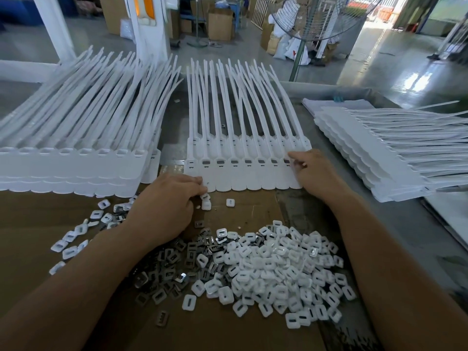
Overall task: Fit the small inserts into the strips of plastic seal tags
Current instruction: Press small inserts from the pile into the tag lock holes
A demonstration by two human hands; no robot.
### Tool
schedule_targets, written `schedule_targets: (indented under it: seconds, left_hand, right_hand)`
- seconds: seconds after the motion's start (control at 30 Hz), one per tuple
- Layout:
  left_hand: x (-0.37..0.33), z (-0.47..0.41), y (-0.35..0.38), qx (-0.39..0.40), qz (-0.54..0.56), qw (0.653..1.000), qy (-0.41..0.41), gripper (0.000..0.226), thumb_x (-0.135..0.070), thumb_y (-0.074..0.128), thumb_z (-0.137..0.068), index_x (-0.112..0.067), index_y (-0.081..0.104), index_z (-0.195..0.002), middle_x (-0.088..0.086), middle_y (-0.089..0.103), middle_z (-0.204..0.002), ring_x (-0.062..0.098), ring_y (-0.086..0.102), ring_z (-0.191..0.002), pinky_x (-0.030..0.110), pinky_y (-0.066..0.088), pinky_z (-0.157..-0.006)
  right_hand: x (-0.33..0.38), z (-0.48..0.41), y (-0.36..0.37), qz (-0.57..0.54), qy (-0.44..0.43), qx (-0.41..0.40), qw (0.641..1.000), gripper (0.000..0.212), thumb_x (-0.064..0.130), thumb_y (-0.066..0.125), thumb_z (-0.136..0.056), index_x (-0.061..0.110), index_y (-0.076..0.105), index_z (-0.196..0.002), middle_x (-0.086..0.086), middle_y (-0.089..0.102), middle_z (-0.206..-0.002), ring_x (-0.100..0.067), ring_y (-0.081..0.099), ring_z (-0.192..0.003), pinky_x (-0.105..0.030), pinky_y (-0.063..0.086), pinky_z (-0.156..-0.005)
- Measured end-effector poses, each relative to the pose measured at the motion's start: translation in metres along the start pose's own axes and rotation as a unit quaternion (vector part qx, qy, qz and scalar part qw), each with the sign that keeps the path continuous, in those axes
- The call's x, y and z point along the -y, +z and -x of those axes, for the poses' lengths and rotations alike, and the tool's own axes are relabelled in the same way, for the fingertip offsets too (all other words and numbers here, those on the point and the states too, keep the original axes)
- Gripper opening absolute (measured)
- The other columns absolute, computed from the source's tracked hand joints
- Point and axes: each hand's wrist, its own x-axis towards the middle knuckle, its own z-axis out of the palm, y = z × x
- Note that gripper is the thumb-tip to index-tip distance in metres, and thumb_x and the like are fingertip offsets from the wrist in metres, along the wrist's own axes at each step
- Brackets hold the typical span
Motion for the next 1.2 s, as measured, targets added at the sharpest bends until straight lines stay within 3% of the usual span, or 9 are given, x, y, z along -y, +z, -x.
schedule_targets:
  seconds: [0.1,0.2,0.33,0.53,0.8,0.93,1.03,1.2]
  left_hand:
    - [0.000,-0.001,0.000,-0.001,0.001,1.000,-0.001,0.045,0.003,0.048,-0.078,-0.018,0.064,-0.114,-0.005,0.056,-0.127,0.010,0.047,-0.119,0.008,0.017,-0.089]
    - [0.001,-0.001,0.000,0.003,0.001,1.000,0.000,0.045,0.003,0.048,-0.077,-0.018,0.064,-0.114,-0.004,0.055,-0.128,0.010,0.047,-0.119,0.009,0.017,-0.090]
    - [0.002,0.000,0.001,0.008,0.002,1.000,-0.005,0.045,0.001,0.047,-0.079,-0.020,0.063,-0.116,-0.006,0.054,-0.130,0.009,0.044,-0.121,0.010,0.016,-0.092]
    - [0.001,-0.001,0.002,0.009,0.000,1.000,-0.007,0.045,0.001,0.047,-0.079,-0.020,0.062,-0.116,-0.007,0.053,-0.130,0.008,0.044,-0.121,0.009,0.016,-0.090]
    - [0.000,0.000,0.002,0.004,0.000,1.000,-0.011,0.044,0.001,0.048,-0.080,-0.019,0.063,-0.115,-0.006,0.055,-0.128,0.010,0.044,-0.121,0.015,0.018,-0.093]
    - [0.000,0.001,0.002,0.005,0.002,1.000,-0.012,0.044,0.002,0.048,-0.080,-0.020,0.062,-0.116,-0.007,0.054,-0.128,0.009,0.044,-0.121,0.014,0.017,-0.093]
    - [0.000,0.001,0.001,0.010,0.004,1.000,-0.010,0.044,0.001,0.048,-0.081,-0.019,0.061,-0.117,-0.007,0.054,-0.129,0.009,0.043,-0.122,0.014,0.017,-0.094]
    - [-0.001,0.000,0.001,0.012,0.003,1.000,-0.011,0.044,0.000,0.047,-0.081,-0.020,0.061,-0.118,-0.007,0.052,-0.131,0.009,0.042,-0.123,0.014,0.016,-0.094]
  right_hand:
    - [0.006,0.003,-0.010,-0.060,-0.014,-0.017,0.998,0.026,0.012,0.052,-0.092,0.014,0.065,-0.114,0.004,0.063,-0.109,-0.004,0.057,-0.090,-0.013,0.036,-0.076]
    - [0.022,0.014,-0.024,-0.105,-0.073,0.069,0.989,0.012,0.017,0.063,-0.086,0.025,0.069,-0.091,0.023,0.062,-0.082,0.008,0.058,-0.076,-0.003,0.037,-0.062]
    - [0.049,0.030,-0.030,-0.054,-0.149,0.277,0.948,0.018,0.020,0.070,-0.079,0.035,0.064,-0.074,0.023,0.065,-0.070,0.012,0.059,-0.068,-0.004,0.044,-0.064]
    - [0.053,0.037,-0.032,-0.029,-0.136,0.402,0.905,0.021,0.011,0.074,-0.075,0.030,0.066,-0.078,0.015,0.065,-0.068,0.010,0.056,-0.057,-0.002,0.041,-0.057]
    - [0.057,0.038,-0.021,0.041,-0.149,0.353,0.923,0.023,0.018,0.072,-0.078,0.033,0.057,-0.069,0.016,0.058,-0.076,0.004,0.053,-0.067,-0.012,0.039,-0.060]
    - [0.055,0.038,-0.021,-0.003,-0.150,0.331,0.932,0.012,0.019,0.068,-0.082,0.029,0.061,-0.079,0.003,0.065,-0.085,-0.006,0.058,-0.076,-0.018,0.047,-0.069]
    - [0.055,0.038,-0.021,-0.016,-0.163,0.318,0.934,0.012,0.018,0.065,-0.084,0.030,0.065,-0.081,0.013,0.064,-0.080,0.003,0.055,-0.071,-0.011,0.043,-0.069]
    - [0.054,0.036,-0.020,-0.052,-0.151,0.282,0.946,0.017,0.019,0.061,-0.087,0.030,0.062,-0.074,0.014,0.062,-0.064,0.003,0.055,-0.056,-0.012,0.042,-0.062]
